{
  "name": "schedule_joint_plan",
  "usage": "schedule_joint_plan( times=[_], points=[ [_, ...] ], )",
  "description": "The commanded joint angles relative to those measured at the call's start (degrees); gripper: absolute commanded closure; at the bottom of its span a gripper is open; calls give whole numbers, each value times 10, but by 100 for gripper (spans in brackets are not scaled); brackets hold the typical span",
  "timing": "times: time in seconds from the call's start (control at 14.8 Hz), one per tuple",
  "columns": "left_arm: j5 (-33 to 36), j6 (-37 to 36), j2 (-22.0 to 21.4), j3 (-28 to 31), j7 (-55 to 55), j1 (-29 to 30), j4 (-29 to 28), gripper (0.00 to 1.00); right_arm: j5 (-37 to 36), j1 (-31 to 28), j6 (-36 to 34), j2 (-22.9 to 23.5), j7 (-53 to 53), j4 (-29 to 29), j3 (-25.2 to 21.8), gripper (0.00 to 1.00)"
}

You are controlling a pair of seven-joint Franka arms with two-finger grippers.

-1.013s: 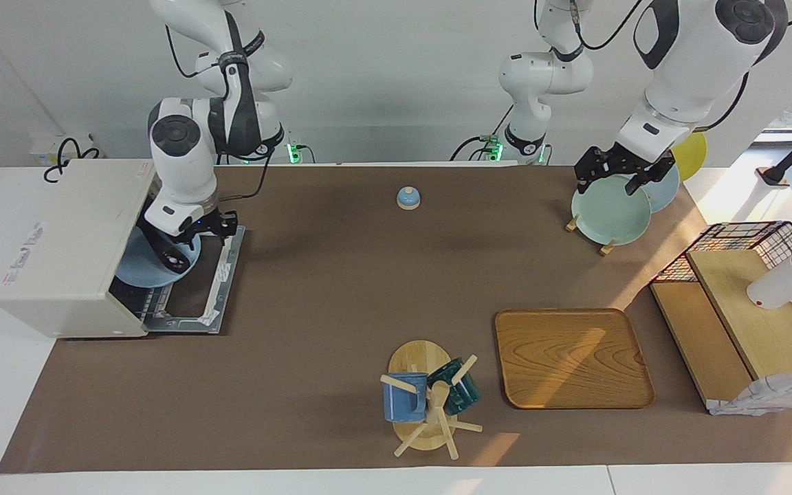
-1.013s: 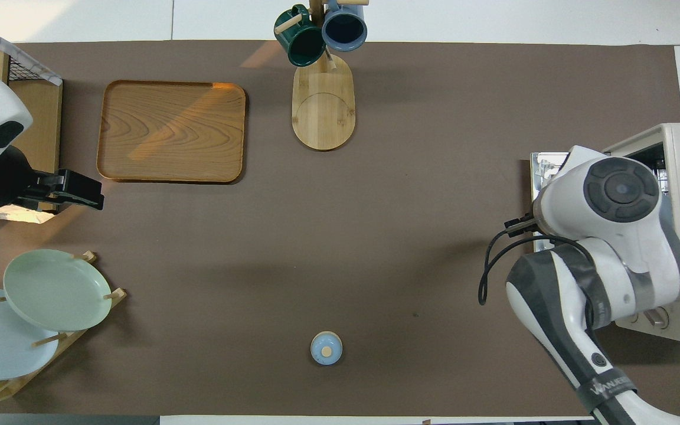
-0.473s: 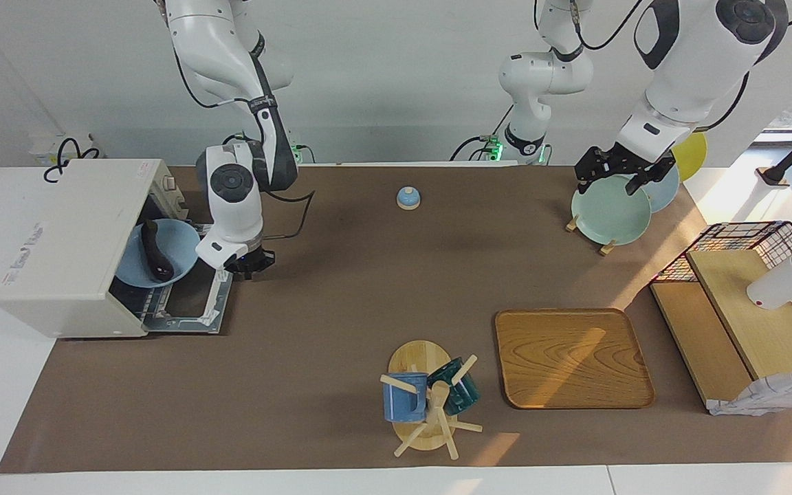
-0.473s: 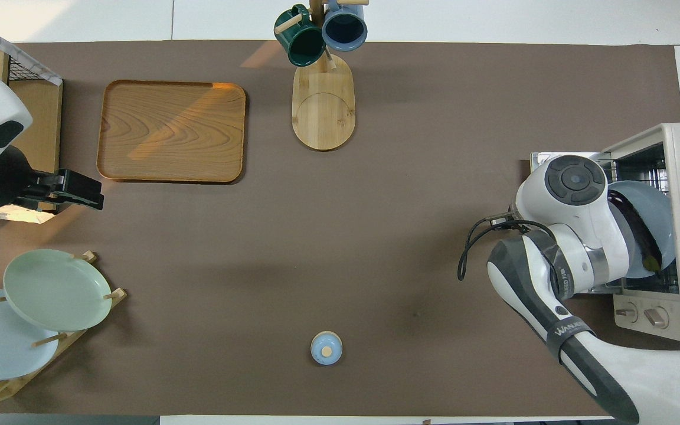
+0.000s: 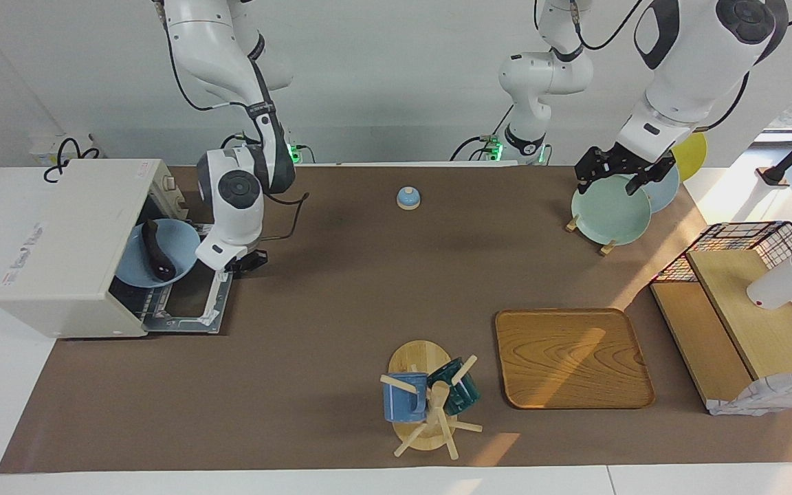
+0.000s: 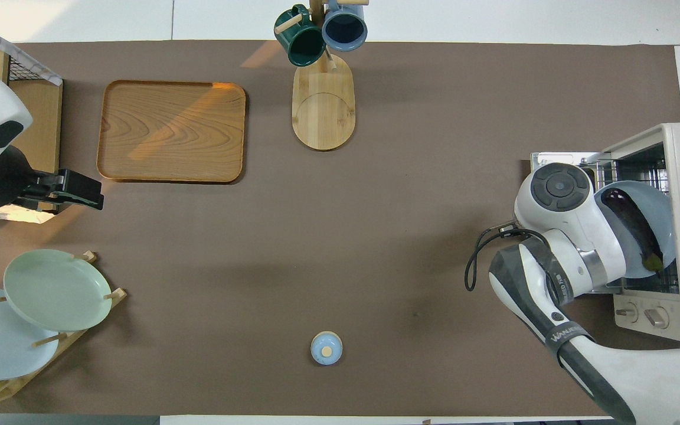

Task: Put eggplant into oven
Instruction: 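Withdraw the right gripper and push the oven door shut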

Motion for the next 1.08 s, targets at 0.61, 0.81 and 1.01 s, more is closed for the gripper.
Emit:
schedule_joint_plan(
  times=[0.61,0.81,1.01],
  points=[
    [5,0,-3,-2,-4,3,0,0,-41,-58,-216,-55,-152,135,0,100],
    [5,0,-3,-2,-4,3,0,0,-40,-82,-233,-72,-173,133,-2,100],
    [5,0,-3,-2,-4,3,0,0,-39,-92,-244,-80,-184,135,-2,100]
  ],
)
